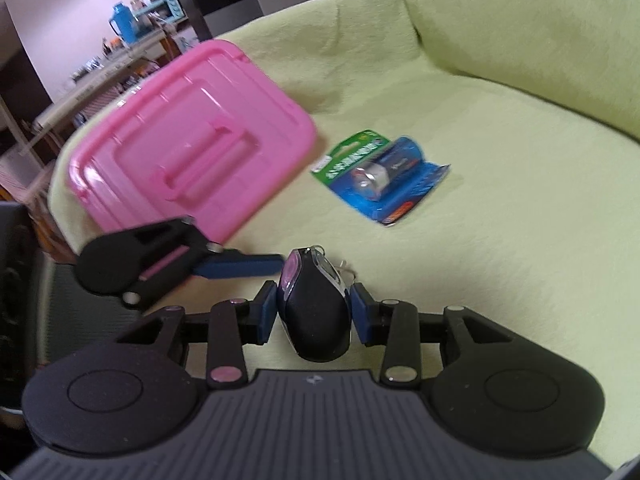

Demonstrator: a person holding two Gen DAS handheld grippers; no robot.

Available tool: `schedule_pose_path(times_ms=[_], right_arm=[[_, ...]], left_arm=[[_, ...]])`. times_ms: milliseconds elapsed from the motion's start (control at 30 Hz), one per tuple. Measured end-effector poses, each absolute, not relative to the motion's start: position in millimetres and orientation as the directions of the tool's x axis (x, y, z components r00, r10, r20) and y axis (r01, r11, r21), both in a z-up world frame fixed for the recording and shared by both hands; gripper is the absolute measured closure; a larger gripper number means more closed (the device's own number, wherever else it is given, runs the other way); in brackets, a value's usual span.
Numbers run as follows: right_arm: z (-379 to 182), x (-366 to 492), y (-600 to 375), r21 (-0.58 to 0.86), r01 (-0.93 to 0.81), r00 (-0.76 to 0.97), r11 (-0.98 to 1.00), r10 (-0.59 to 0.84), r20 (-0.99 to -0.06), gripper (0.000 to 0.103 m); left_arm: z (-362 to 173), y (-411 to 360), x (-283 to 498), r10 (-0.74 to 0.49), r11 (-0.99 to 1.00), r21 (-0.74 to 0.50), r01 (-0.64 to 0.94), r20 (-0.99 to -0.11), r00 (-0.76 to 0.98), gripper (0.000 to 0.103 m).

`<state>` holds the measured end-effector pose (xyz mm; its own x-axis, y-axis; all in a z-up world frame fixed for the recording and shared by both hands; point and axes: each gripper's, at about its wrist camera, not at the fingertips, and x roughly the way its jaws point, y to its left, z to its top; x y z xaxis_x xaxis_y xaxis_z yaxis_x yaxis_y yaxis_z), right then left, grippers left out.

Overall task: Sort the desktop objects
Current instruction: 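Lift the black mouse off the sofa with the right gripper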

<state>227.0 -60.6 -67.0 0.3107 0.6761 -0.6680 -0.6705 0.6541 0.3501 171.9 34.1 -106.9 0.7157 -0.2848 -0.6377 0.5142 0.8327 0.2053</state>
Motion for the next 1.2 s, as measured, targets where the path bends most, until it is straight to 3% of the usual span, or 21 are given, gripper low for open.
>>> schedule_pose_path(times_ms=[67, 133, 333, 1200], right_arm=[[-66, 226, -60, 0.357, -0.674, 0.305, 0.647, 0.684, -0.663, 0.068], [-64, 224, -60, 0.359, -0.680, 0.301, 0.640, 0.690, -0.659, 0.068], [-64, 219, -56, 0.327, -0.712, 0.293, 0.621, 0.686, -0.665, 0.068], [-35, 169, -48, 0.217, -0.777, 0.357, 0.591, 0.697, -0.622, 0.068]], left_arm=[[-108, 35, 173, -0.297, 0.832, 0.198, 0.519, -0.631, 0.716, 0.040], [-108, 34, 174, -0.298, 0.832, 0.201, 0.518, -0.625, 0.721, 0.046], [-108, 32, 175, -0.296, 0.827, 0.218, 0.517, -0.613, 0.732, 0.055], [-85, 41, 137, -0.267, 0.822, 0.304, 0.482, -0.542, 0.797, 0.058]])
